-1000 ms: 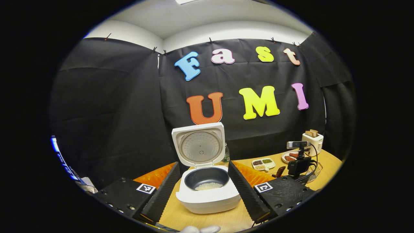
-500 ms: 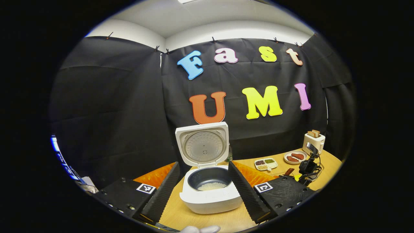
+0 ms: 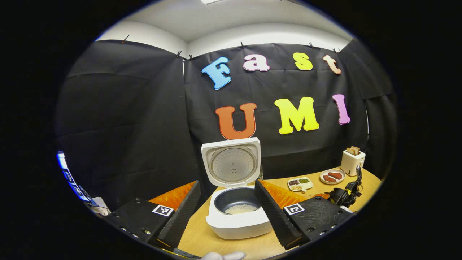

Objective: Close the left gripper, press the button to open the rice cooker; take a wooden spoon from the chopstick holder with the right hand, scoop a spoonful of rice and pour it into the rice cooker, then put the wooden spoon back into the chopstick holder.

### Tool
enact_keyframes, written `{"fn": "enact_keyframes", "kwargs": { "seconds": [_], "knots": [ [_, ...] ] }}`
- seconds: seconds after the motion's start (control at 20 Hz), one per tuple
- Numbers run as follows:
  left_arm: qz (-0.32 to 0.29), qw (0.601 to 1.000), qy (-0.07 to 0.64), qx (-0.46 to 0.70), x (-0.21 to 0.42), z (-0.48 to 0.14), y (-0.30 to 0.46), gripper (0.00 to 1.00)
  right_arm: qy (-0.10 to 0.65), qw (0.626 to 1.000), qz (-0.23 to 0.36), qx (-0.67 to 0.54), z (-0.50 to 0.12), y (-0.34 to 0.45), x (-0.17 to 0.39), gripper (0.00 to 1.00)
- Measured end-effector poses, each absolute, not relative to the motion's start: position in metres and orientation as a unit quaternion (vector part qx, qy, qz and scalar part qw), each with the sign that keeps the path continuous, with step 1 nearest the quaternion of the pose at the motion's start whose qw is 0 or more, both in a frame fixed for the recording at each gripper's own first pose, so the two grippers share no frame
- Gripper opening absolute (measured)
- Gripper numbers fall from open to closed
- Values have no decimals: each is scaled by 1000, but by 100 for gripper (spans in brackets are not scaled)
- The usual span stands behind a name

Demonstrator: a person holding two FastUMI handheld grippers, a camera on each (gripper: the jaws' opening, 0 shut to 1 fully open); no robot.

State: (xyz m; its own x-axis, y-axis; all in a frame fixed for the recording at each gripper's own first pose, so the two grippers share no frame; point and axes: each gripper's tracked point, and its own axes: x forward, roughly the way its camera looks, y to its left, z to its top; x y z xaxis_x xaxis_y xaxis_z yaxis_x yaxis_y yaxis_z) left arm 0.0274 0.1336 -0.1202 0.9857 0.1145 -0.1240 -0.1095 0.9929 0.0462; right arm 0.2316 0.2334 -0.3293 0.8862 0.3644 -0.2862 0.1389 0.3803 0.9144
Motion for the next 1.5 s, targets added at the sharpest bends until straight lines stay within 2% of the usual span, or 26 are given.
{"fn": "enact_keyframes", "kwargs": {
  "seconds": [0.15, 0.35, 0.45, 0.5, 0.55, 0.6, 0.85, 1.0, 1.05, 1.3, 1.5],
  "knots": [
    [56, 996, 59, 22, 27, -116, 136, 95, 206, 777, 66, 592, -312, 217, 234, 26],
    [53, 997, 58, 21, 28, -117, 135, 95, 181, 784, 68, 589, -287, 196, 234, 25],
    [52, 997, 60, 19, 29, -118, 134, 95, 173, 778, 67, 600, -280, 188, 234, 23],
    [52, 997, 61, 18, 29, -119, 134, 95, 169, 774, 66, 606, -274, 186, 235, 25],
    [50, 997, 61, 18, 29, -119, 133, 95, 168, 772, 63, 610, -272, 184, 236, 23],
    [50, 997, 58, 19, 31, -117, 134, 95, 162, 769, 65, 615, -268, 182, 237, 25],
    [50, 997, 61, 13, 32, -122, 140, 95, 153, 762, 82, 624, -231, 191, 238, 25],
    [58, 996, 60, 10, 30, -125, 150, 95, 149, 763, 97, 621, -191, 209, 240, 23],
    [61, 996, 60, 9, 29, -127, 155, 95, 149, 764, 101, 619, -176, 216, 241, 25],
    [84, 995, 55, 6, 19, -130, 175, 95, 149, 768, 137, 607, -108, 280, 253, 25],
    [99, 993, 57, -4, 12, -136, 188, 95, 166, 776, 168, 585, -100, 351, 262, 25]
  ]
}}
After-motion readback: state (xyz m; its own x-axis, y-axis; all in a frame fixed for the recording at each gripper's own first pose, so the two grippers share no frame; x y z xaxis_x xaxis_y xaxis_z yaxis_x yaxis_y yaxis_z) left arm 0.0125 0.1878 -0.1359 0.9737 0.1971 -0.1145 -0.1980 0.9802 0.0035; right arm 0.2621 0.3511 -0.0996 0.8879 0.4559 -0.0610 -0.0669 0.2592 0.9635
